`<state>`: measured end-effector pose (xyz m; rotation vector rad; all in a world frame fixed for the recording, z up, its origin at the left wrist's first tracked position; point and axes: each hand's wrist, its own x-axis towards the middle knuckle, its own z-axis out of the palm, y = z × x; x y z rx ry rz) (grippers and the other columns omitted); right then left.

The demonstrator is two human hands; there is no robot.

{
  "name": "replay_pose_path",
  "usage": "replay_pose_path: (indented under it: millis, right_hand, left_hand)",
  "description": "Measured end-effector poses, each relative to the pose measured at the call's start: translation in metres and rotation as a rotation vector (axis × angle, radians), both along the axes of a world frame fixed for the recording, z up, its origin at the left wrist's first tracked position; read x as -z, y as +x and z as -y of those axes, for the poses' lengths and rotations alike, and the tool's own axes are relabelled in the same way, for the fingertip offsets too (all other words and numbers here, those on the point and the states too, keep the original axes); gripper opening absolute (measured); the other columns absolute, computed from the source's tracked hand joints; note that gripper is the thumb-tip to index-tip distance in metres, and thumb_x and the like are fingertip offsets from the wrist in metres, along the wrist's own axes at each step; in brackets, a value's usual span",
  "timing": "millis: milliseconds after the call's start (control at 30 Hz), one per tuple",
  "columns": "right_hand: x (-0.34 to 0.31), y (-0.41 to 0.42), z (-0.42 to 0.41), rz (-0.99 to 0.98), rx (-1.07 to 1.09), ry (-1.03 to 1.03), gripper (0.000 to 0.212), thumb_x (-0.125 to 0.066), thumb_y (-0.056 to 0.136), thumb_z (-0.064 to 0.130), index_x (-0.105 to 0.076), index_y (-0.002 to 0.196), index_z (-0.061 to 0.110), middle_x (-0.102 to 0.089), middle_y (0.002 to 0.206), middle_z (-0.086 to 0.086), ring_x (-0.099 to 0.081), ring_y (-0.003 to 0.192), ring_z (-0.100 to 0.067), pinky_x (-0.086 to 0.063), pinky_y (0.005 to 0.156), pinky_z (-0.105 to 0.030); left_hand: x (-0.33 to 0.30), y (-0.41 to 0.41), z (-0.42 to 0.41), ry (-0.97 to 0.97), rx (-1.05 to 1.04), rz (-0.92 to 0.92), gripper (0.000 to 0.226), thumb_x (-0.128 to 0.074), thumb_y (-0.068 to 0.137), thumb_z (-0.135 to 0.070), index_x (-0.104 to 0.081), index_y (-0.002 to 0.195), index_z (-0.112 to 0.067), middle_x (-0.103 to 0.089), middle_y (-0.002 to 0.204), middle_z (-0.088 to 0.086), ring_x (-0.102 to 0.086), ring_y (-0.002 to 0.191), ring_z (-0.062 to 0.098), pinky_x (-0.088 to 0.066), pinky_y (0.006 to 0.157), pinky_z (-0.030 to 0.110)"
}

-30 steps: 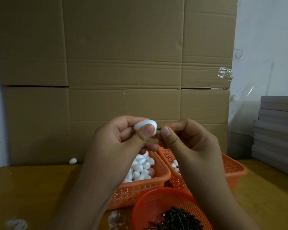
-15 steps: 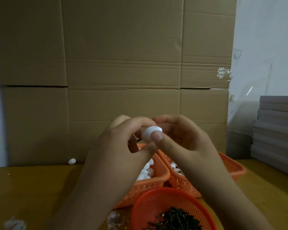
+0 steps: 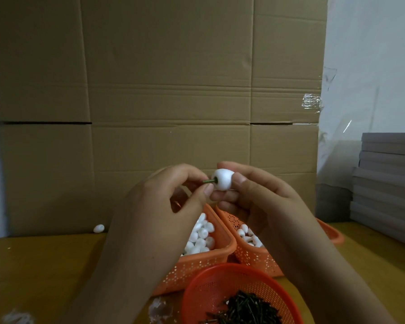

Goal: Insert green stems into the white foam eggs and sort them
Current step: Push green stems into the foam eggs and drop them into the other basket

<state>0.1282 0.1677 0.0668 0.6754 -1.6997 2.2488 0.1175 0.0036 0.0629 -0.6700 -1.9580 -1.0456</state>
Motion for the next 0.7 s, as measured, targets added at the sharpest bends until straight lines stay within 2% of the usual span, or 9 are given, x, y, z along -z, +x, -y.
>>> replay_pose_path:
  millis: [200, 267, 367, 467, 600, 700]
  right_hand:
    - [0.0011, -0.0004, -0.0015, -0.011, -0.035, 0.011, 0.032, -0.069, 0.075, 0.023, -0.074, 0.105, 0.016, -0.074, 0.102, -0.011, -0.072, 0.095, -0.020, -0.056, 0.077, -0.021]
    - [0.0019, -0.0002, 0.0000, -0.049, 0.017, 0.056, 0.033, -0.073, 0.072, 0.028, -0.074, 0.104, 0.019, -0.075, 0.101, -0.008, -0.071, 0.096, -0.020, -0.056, 0.081, -0.022]
    - [0.0025, 0.0013, 0.0024, -0.090, 0.103, 0.110, 0.033, -0.069, 0.072, 0.029, -0.072, 0.103, 0.020, -0.076, 0.096, -0.003, -0.072, 0.091, -0.016, -0.055, 0.077, -0.018]
    - [0.0016, 0.0024, 0.0015, -0.123, 0.178, 0.189, 0.031, -0.068, 0.071, 0.032, -0.072, 0.100, 0.023, -0.076, 0.089, 0.000, -0.073, 0.084, -0.011, -0.054, 0.072, -0.015]
    - [0.0013, 0.0022, -0.0004, -0.167, 0.225, 0.225, 0.031, -0.066, 0.072, 0.032, -0.072, 0.100, 0.021, -0.076, 0.086, -0.001, -0.073, 0.082, -0.011, -0.054, 0.072, -0.015]
    - [0.0000, 0.0023, -0.0032, -0.189, 0.233, 0.265, 0.032, -0.066, 0.071, 0.035, -0.072, 0.100, 0.023, -0.076, 0.086, -0.001, -0.073, 0.081, -0.012, -0.054, 0.074, -0.017]
  left_hand:
    - [0.0006, -0.0010, 0.0026, 0.010, -0.014, -0.001, 0.005, -0.058, 0.090, -0.048, -0.061, 0.087, -0.045, -0.064, 0.082, -0.024, -0.062, 0.078, 0.000, -0.039, 0.057, 0.018]
    - [0.0006, -0.0021, 0.0038, 0.020, -0.001, 0.033, 0.004, -0.058, 0.085, -0.045, -0.061, 0.085, -0.043, -0.064, 0.081, -0.024, -0.062, 0.078, 0.000, -0.038, 0.058, 0.015]
    - [-0.0007, -0.0013, 0.0034, 0.001, -0.023, 0.030, 0.010, -0.055, 0.081, -0.044, -0.062, 0.079, -0.038, -0.063, 0.083, -0.025, -0.060, 0.081, -0.002, -0.037, 0.056, 0.012]
    - [0.0002, -0.0016, 0.0024, 0.009, -0.028, 0.037, 0.012, -0.055, 0.080, -0.042, -0.062, 0.073, -0.035, -0.062, 0.083, -0.025, -0.058, 0.082, -0.002, -0.034, 0.057, 0.015]
    - [0.0014, -0.0015, 0.0003, -0.024, -0.049, 0.001, 0.011, -0.057, 0.083, -0.038, -0.062, 0.074, -0.033, -0.060, 0.087, -0.023, -0.057, 0.084, 0.000, -0.035, 0.057, 0.012]
    - [0.0015, -0.0008, -0.0001, 0.008, -0.044, -0.021, 0.014, -0.056, 0.085, -0.043, -0.062, 0.076, -0.034, -0.061, 0.087, -0.024, -0.057, 0.083, -0.001, -0.036, 0.058, 0.014]
